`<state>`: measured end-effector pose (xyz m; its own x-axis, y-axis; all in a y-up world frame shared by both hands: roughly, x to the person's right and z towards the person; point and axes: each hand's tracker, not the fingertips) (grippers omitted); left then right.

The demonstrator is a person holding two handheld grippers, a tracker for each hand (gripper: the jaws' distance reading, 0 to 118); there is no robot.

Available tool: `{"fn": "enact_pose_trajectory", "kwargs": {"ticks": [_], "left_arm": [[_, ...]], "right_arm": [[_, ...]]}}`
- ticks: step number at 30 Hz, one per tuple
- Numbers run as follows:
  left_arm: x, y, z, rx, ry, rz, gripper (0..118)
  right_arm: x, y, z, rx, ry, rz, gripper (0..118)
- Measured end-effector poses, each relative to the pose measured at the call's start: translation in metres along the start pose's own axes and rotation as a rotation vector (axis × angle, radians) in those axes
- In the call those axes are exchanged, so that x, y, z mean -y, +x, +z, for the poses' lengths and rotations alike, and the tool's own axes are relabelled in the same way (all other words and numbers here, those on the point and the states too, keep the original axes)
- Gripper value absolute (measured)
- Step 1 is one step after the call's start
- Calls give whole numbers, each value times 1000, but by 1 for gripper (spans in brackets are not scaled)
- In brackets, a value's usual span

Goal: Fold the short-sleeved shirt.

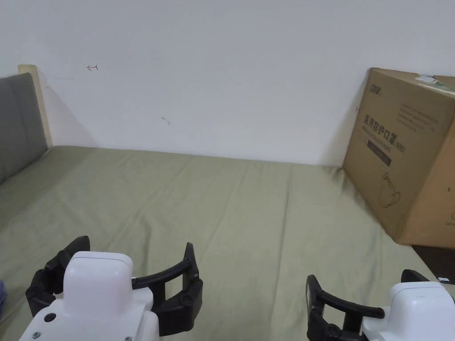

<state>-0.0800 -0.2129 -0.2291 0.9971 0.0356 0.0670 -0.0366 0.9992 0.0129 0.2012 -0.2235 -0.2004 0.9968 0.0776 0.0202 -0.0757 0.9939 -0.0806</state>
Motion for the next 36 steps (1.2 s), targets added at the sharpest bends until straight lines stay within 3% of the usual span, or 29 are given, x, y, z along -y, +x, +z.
{"fn": "enact_pose_trajectory", "kwargs": {"ticks": [5, 9, 25, 36], "left_arm": [[-8, 3, -1, -27, -52, 16, 114], [-14, 10, -6, -121, -136, -47, 114], [-13, 8, -11, -60, -235, 97, 114], [-11, 16, -13, -69, -247, 77, 114]], "right_arm": [[1, -4, -2, -11, -12, 7, 118], [2, -6, -4, -19, -21, 14, 118], [6, -2, -3, -14, -36, 2, 118], [11, 3, -3, -5, -40, -9, 118]]}}
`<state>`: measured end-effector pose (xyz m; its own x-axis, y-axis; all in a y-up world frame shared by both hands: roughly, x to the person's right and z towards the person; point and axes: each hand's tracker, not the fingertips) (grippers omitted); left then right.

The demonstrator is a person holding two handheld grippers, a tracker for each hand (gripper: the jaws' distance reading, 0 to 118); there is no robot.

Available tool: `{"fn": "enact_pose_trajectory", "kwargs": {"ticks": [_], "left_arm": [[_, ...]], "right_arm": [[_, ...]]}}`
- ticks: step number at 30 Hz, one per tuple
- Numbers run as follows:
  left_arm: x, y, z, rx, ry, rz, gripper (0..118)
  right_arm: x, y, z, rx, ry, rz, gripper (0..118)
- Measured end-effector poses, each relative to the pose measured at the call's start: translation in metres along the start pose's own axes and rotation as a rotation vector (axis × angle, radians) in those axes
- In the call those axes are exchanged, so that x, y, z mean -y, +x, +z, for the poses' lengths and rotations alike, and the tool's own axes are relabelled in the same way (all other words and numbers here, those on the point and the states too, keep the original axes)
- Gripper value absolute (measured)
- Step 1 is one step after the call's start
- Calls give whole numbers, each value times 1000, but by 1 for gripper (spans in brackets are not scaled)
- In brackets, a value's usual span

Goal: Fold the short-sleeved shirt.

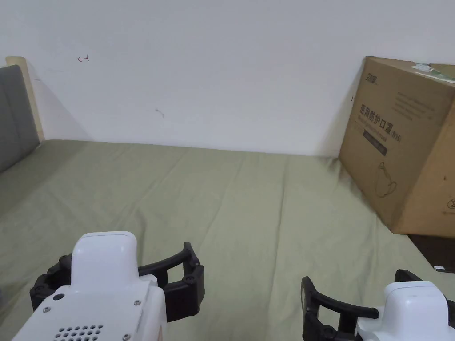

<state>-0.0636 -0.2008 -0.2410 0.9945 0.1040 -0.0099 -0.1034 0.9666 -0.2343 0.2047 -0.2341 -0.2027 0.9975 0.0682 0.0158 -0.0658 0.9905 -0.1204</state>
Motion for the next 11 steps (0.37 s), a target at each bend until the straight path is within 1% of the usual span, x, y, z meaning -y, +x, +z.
{"fn": "enact_pose_trajectory", "kwargs": {"ticks": [11], "left_arm": [[1, 4, -18, -15, -28, 23, 114]], "right_arm": [[10, 13, -14, 32, -20, -22, 118]]}}
